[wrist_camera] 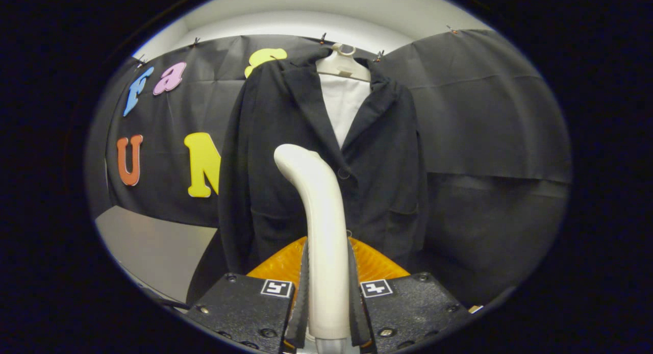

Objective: Iron the clothes twice with a garment steamer, once on the left side and once on the right side.

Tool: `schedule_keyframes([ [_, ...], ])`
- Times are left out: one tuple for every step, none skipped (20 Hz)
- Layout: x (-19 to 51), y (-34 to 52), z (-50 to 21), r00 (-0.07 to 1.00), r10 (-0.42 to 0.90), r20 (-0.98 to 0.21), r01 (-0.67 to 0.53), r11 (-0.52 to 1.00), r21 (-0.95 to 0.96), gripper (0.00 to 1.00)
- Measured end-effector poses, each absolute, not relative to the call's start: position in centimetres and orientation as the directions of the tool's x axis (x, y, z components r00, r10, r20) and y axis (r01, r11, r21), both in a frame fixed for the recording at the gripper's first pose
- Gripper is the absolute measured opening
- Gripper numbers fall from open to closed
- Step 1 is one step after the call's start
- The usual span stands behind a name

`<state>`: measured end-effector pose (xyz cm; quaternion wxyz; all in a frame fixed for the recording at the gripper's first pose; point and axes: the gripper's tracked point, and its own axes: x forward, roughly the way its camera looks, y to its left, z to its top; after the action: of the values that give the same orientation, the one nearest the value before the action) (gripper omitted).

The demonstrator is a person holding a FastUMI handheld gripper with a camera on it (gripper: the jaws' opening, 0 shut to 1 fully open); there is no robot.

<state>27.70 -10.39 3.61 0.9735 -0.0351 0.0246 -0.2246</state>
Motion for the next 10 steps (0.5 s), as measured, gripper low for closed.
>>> schedule_keyframes([
  [27.8,-10.7,3.0,0.895,-0.445,-0.043,0.441,0.894,-0.081,0.36],
  [27.8,-10.9,2.5,0.891,-0.450,-0.054,0.445,0.891,-0.086,0.35],
  [27.8,-11.1,1.9,0.888,-0.455,-0.064,0.449,0.889,-0.090,0.36],
  [27.7,-11.3,1.2,0.883,-0.462,-0.078,0.455,0.886,-0.094,0.36],
  [27.8,-11.3,0.6,0.880,-0.466,-0.090,0.458,0.883,-0.101,0.36],
  [27.8,-11.3,0.2,0.878,-0.468,-0.101,0.458,0.882,-0.108,0.36],
  [27.7,-11.3,-0.4,0.876,-0.470,-0.109,0.458,0.881,-0.117,0.36],
  [27.7,-11.4,-0.9,0.874,-0.473,-0.117,0.459,0.880,-0.125,0.36],
  [27.6,-11.3,-1.7,0.871,-0.474,-0.124,0.459,0.878,-0.133,0.36],
  [27.6,-11.2,-2.2,0.870,-0.475,-0.131,0.459,0.878,-0.139,0.36],
])
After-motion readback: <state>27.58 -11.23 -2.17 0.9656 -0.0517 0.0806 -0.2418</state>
